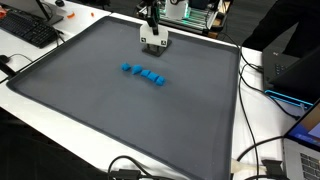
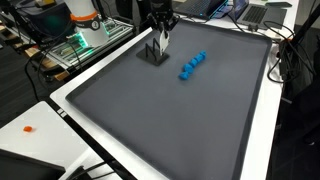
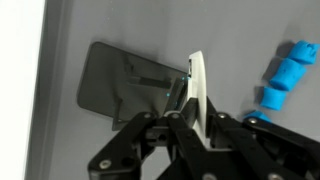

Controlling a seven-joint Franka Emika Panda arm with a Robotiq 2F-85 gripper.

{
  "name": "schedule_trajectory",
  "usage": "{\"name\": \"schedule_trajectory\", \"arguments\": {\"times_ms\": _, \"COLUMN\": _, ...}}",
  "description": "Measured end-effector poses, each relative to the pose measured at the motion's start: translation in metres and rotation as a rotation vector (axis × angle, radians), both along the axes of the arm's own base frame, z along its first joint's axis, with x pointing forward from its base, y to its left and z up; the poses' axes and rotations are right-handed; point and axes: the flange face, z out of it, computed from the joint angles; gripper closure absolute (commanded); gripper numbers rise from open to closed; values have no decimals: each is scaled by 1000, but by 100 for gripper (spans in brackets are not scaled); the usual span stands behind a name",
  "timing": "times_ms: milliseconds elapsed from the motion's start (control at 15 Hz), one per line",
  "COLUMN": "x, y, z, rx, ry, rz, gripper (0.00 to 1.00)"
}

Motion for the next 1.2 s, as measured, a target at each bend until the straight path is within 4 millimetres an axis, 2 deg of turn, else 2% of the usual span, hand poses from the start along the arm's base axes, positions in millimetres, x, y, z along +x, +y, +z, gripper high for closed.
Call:
{"name": "schedule_trajectory", "arguments": {"times_ms": 467, "x": -10, "y": -13, "z": -16, "rx": 30, "ry": -15, "rz": -154, "gripper": 98}}
{"name": "schedule_trajectory", "arguments": {"times_ms": 1200, "x": -17, "y": -25, "z": -38, "rx": 56, "ry": -20, "rz": -261, "gripper": 98}}
